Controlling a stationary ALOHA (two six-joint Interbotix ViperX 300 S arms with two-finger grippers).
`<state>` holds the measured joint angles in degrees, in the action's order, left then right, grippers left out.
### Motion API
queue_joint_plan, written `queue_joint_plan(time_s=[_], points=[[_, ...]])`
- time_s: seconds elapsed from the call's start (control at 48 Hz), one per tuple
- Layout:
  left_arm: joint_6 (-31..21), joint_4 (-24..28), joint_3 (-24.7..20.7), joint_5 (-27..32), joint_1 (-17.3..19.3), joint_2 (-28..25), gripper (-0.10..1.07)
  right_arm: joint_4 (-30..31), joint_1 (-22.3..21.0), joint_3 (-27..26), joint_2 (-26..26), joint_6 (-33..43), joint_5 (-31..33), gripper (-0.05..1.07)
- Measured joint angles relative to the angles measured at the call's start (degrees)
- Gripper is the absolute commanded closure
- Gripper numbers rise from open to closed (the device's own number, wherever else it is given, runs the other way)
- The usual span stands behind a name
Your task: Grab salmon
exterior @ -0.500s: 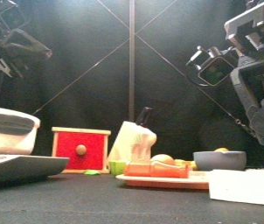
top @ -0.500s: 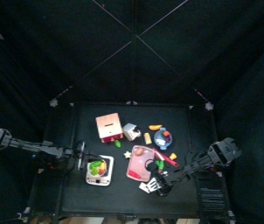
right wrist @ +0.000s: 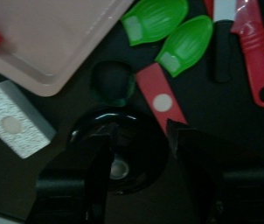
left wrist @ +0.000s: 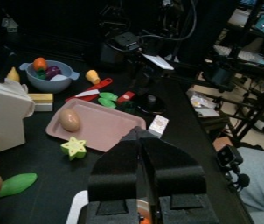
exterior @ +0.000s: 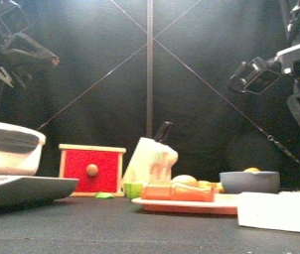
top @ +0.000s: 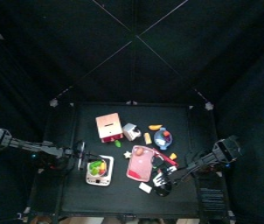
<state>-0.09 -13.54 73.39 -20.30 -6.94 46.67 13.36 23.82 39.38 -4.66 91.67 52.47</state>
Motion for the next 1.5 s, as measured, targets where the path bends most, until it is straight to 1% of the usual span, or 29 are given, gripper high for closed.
queue_joint_plan(time_s=[0.146,0.375,0.729,1.0,1.125,1.312,1.375,1.5], points=[[0.1,0.0,0.0,0.0,0.0,0.0,0.63,0.1,0.6,2.1,0.0,-0.1,-0.2,0.2],[0.0,0.0,0.0,0.0,-0.1,0.0,0.63,0.1,0.7,3.9,0.3,0.0,-0.5,0.2],[0.0,0.0,0.0,0.0,0.0,0.0,0.63,0.5,0.5,4.8,3.2,0.0,-4.5,0.2],[0.1,0.0,0.0,0.0,0.1,0.0,0.63,0.6,0.2,5.1,4.7,0.1,-5.4,0.21],[0.1,0.0,0.0,0.0,0.0,0.0,0.63,0.6,0.1,5.3,4.7,0.1,-5.7,0.28],[0.0,0.0,0.0,-0.1,0.1,0.0,0.63,0.6,0.2,5.4,4.7,0.0,-6.2,0.46],[0.0,0.0,0.0,0.0,0.1,0.0,0.63,0.8,0.3,5.4,4.7,0.1,-6.1,0.48],[0.1,0.0,0.0,0.0,0.1,0.0,0.63,0.9,0.4,5.2,3.7,0.1,-5.0,0.49]])
